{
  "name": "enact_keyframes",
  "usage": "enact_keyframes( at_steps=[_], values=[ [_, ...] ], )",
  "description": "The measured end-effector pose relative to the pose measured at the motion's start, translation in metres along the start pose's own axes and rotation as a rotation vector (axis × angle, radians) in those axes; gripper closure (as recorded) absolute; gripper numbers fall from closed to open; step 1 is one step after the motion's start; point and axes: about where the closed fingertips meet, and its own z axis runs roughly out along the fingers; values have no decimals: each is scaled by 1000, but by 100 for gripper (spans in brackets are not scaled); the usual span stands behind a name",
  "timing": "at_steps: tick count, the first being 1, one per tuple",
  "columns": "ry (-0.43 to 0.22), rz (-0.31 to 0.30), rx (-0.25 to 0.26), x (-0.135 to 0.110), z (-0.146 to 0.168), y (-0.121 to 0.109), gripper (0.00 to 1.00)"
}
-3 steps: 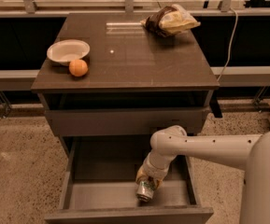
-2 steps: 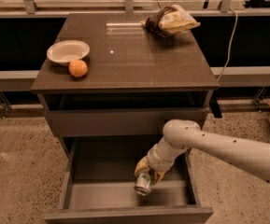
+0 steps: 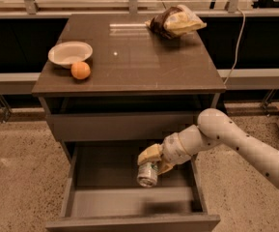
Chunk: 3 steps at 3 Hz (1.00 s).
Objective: Pick 7up can from middle drawer and place on counter
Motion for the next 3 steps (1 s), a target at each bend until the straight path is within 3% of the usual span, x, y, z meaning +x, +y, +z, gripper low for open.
enact_keyframes(
  at_steps=[1, 2, 3],
  values=[
    [86, -145, 72, -19, -36, -43, 100],
    [211, -205, 94, -19, -67, -98, 100],
    [279, -178, 82, -7, -98, -161, 100]
  ],
)
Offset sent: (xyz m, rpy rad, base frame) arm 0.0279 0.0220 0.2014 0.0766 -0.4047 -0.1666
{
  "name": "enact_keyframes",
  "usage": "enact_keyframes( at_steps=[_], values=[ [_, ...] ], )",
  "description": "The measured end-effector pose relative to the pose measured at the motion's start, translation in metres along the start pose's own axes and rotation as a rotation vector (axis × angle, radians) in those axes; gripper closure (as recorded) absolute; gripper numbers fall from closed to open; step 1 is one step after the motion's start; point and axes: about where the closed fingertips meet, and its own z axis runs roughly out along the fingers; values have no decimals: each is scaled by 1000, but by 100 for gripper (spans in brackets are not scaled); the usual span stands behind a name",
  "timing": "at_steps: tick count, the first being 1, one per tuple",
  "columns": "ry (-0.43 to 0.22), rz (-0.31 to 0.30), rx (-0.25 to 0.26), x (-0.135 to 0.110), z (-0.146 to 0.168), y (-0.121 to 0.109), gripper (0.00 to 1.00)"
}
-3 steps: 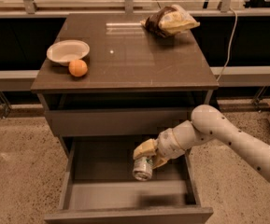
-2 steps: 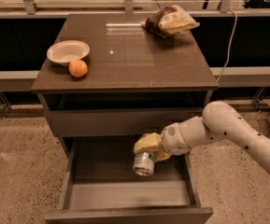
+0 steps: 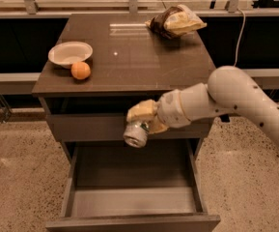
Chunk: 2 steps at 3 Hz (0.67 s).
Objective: Pick 7up can from middle drawer and place on counter
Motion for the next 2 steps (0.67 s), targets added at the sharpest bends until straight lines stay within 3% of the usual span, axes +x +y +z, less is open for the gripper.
enact_keyframes(
  at_steps=[1, 2],
  values=[
    [-12, 125, -47, 50, -8, -56, 100],
    [-10, 205, -71, 92, -5, -105, 100]
  ],
)
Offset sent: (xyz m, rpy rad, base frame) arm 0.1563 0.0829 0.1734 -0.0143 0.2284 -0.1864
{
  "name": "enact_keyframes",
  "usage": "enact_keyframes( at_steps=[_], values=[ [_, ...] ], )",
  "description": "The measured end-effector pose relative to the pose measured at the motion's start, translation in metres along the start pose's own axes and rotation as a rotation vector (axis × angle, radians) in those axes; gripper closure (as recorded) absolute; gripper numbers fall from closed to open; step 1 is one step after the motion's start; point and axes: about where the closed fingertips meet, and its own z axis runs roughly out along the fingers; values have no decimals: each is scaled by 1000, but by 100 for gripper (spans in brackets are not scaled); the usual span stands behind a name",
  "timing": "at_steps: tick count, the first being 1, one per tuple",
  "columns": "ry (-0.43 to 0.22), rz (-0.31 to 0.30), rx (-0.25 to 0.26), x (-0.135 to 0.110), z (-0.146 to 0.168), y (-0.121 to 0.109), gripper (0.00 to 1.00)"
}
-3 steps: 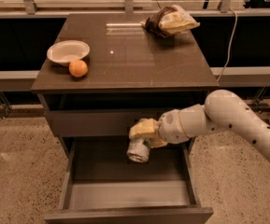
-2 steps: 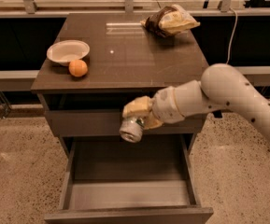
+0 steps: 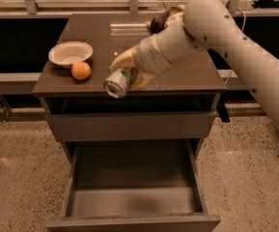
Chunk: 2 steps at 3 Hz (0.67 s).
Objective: Pick 7up can from middle drawer and place on counter
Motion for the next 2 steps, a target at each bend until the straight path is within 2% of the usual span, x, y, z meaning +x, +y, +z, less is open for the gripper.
enact_keyframes(
  at_steps=[1, 2],
  values=[
    [54, 91, 1, 39, 5, -53, 100],
    [90, 165, 12, 64, 11, -90, 100]
  ],
)
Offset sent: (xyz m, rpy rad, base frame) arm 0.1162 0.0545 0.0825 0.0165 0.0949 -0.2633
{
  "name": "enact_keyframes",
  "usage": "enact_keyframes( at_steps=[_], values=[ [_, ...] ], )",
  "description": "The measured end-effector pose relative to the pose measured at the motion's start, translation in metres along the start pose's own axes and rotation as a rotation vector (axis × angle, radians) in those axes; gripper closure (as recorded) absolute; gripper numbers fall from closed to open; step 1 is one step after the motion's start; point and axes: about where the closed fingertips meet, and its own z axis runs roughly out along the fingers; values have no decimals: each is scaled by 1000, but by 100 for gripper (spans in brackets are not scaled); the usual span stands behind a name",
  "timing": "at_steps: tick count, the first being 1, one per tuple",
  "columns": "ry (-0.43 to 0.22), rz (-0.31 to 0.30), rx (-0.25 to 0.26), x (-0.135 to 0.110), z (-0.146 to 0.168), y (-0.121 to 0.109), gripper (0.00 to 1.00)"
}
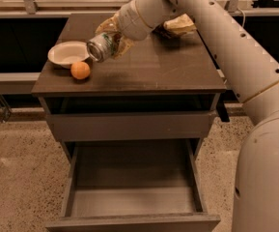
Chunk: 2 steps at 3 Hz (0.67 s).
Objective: Pick 7up can from middle drawer and place on counter
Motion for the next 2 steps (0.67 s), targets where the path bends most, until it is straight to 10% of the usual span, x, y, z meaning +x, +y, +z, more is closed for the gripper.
enact_keyframes(
  at_steps=[2],
  values=[
    [106, -41, -31, 20, -7, 10, 100]
  ],
)
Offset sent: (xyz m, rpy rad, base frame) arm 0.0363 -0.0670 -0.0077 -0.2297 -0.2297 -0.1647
